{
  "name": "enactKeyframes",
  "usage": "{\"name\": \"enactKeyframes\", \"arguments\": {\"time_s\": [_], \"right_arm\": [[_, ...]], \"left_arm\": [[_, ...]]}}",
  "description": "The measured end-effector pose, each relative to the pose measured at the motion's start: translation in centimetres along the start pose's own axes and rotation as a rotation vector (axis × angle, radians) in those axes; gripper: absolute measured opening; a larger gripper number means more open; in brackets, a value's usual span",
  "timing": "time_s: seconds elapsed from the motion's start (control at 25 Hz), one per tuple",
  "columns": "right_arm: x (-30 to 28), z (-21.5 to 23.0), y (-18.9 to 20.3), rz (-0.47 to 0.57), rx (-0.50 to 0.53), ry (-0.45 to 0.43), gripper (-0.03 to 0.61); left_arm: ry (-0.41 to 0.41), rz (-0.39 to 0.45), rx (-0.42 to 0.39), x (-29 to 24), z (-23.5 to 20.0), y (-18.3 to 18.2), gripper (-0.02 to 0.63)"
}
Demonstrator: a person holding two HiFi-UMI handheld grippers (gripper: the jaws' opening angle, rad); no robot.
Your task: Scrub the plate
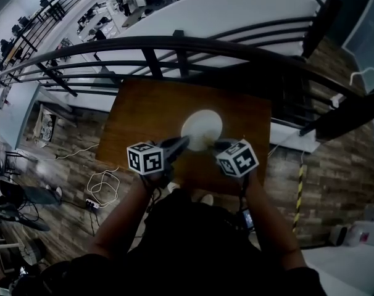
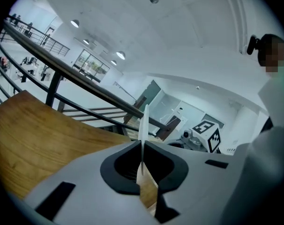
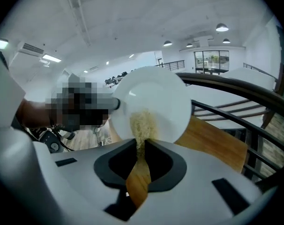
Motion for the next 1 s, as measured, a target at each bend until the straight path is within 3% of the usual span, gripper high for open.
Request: {"name": "enactKeyframes", "arguments": {"time_s": [0.12, 0.28, 0.48, 0.72, 1.0], "right_arm": [[1.0, 1.7, 0.4, 0.011, -0.029, 0.054, 0.054], [2.3, 2.0, -0.9, 0.090, -0.032, 0.090, 0.055], [2.0, -1.1, -1.8, 0.131, 0.023, 0.017, 0.055], [0.8, -3.3, 0.9, 0.083, 0.044, -0.066, 0.054], [1.3, -0.2, 2.2, 0.041, -0.006, 0.023, 0.055]], "left_arm": [[0.004, -0.054, -0.046, -0.3, 0.9, 0.8, 0.020], [0.035, -0.080, -0.021, -0.9, 1.5, 1.7, 0.021], [0.029, -0.072, -0.018, -1.1, 1.9, 2.1, 0.023], [0.011, -0.064, -0.074, 0.0, 2.4, 1.4, 0.021], [0.004, -0.073, -0.117, 2.1, 2.4, 0.9, 0.023]]}}
Point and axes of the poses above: the fingertips, and each gripper's own axes: x backward along the fingers, z to its right, y out of its underside, the point moved 10 cm from there along x, backward along the fingers, and after that the axes turned 5 degrees about y, right-handed, at the moved point
